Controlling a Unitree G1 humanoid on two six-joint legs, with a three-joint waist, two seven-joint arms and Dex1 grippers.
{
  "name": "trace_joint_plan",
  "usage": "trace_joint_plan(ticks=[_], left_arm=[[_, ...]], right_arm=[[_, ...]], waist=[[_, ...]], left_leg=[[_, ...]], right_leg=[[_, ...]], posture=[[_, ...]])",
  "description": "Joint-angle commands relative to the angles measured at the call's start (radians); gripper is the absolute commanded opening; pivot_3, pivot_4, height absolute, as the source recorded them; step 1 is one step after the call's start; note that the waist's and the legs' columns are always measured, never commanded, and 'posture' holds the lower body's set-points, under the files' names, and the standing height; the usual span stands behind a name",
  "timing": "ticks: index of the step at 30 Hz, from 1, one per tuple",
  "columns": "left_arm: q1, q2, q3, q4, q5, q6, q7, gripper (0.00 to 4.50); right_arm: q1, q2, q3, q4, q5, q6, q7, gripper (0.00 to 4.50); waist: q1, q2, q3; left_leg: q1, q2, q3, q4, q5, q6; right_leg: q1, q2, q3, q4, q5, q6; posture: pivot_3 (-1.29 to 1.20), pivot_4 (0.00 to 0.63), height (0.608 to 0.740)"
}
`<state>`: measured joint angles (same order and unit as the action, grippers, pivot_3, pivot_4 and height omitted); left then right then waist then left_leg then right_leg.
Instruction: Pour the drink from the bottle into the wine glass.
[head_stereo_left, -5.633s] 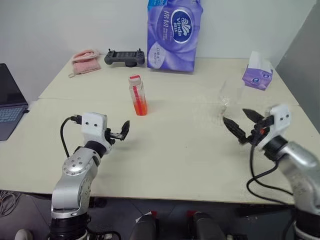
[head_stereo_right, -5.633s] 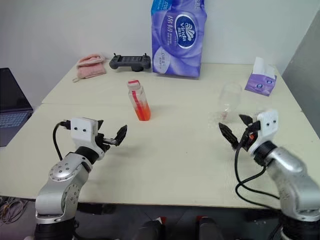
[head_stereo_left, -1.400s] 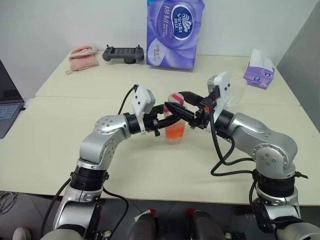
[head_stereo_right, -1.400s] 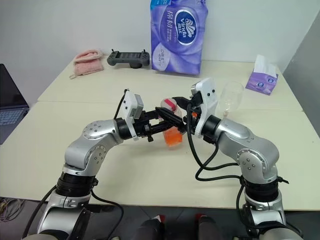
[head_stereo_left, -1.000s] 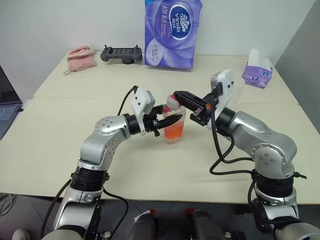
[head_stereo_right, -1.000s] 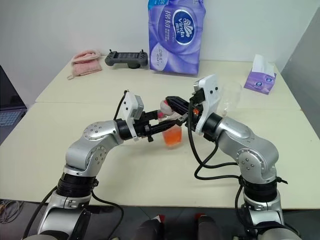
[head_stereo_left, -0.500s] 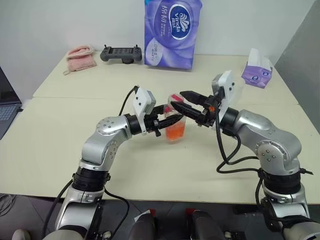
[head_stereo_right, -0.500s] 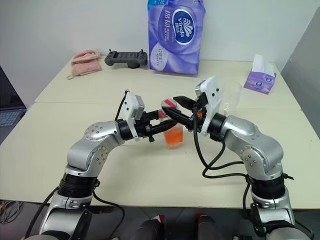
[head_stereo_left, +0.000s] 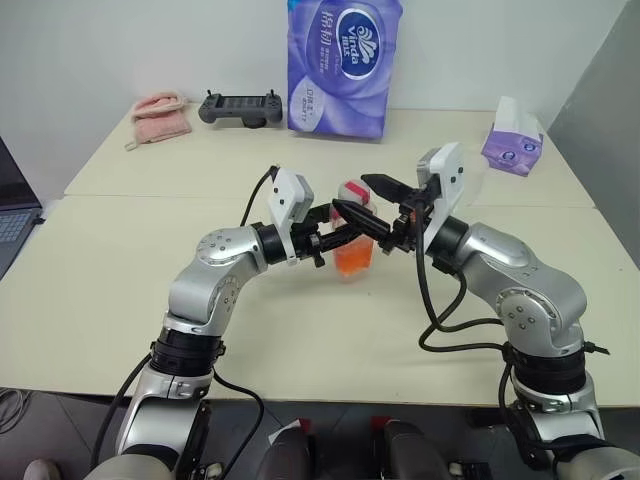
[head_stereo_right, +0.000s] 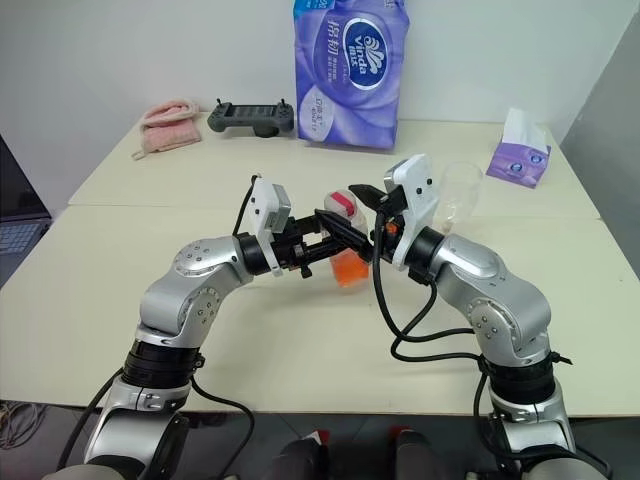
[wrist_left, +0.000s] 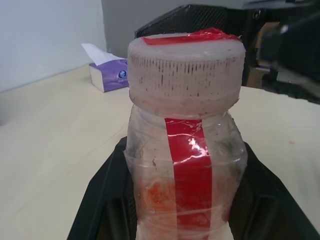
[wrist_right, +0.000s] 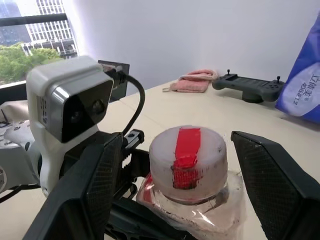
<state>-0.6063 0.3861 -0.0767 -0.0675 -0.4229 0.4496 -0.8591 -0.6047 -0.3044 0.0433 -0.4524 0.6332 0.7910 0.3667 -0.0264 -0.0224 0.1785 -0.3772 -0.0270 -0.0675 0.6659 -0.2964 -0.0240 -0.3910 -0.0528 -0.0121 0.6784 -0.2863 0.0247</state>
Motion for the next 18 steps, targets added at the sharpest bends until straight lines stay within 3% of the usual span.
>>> trace_joint_plan(ticks=[1,13,16,18], left_arm=[[-0.032,-0.004,0.009,-0.025,-0.003,-0.030,-0.004,1.81],[-0.038,0.002,0.017,-0.023,-0.004,-0.026,-0.004,1.81],[-0.034,0.000,0.017,-0.031,-0.007,-0.021,0.000,1.81],[-0.032,0.000,0.016,-0.032,-0.007,-0.021,0.000,1.81]], right_arm=[[-0.020,0.002,-0.025,-0.036,0.004,-0.017,-0.005,3.69],[-0.004,0.004,-0.002,-0.029,-0.023,-0.020,0.011,3.69],[-0.005,0.008,-0.005,-0.026,-0.023,-0.023,0.011,3.13],[-0.004,0.008,-0.012,-0.026,-0.016,-0.023,0.015,2.46]], waist=[[0.000,0.000,0.000],[0.000,0.000,0.000],[0.000,0.000,0.000],[0.000,0.000,0.000]], left_leg=[[0.000,0.000,0.000,0.000,0.000,0.000],[0.000,0.000,0.000,0.000,0.000,0.000],[0.000,0.000,0.000,0.000,0.000,0.000],[0.000,0.000,0.000,0.000,0.000,0.000]], right_leg=[[0.000,0.000,0.000,0.000,0.000,0.000],[0.000,0.000,0.000,0.000,0.000,0.000],[0.000,0.000,0.000,0.000,0.000,0.000],[0.000,0.000,0.000,0.000,0.000,0.000]], posture=[[0.00,0.150,0.740],[0.00,0.150,0.740],[0.00,0.150,0.740],[0.00,0.150,0.740]])
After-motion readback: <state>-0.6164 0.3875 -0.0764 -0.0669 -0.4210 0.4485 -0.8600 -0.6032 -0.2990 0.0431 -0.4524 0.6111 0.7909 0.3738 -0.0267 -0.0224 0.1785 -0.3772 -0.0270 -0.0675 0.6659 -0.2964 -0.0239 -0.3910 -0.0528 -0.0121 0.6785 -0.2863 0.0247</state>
